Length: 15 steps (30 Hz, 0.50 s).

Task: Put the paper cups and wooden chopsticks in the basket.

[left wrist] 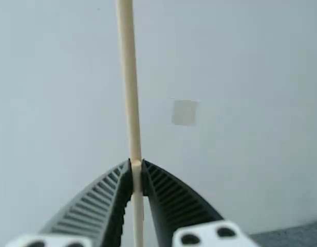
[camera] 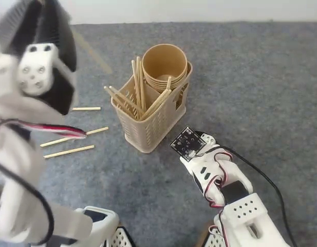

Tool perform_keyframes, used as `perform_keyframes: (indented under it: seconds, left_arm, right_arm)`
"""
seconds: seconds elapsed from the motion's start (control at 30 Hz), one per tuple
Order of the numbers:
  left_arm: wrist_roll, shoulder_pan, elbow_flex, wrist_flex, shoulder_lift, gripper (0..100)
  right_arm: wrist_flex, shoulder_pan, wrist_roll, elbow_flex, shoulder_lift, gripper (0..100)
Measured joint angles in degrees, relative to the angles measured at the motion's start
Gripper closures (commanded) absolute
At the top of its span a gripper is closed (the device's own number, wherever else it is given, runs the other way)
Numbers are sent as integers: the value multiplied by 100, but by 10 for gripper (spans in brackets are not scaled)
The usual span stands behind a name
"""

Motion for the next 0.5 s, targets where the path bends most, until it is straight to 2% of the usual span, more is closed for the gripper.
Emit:
perform_keyframes:
  seconds: [0.1, 0.3, 0.5]
  left_arm:
    - [229, 264, 123, -176, 229, 990]
    - [598, 343, 721, -475, 985, 990]
    - [457, 352, 1292, -651, 1292, 990]
  right_arm:
    - [0, 0, 0, 0, 0, 992]
    - [0, 18, 88, 0, 0, 992]
    - [-378, 598, 158, 26, 0, 992]
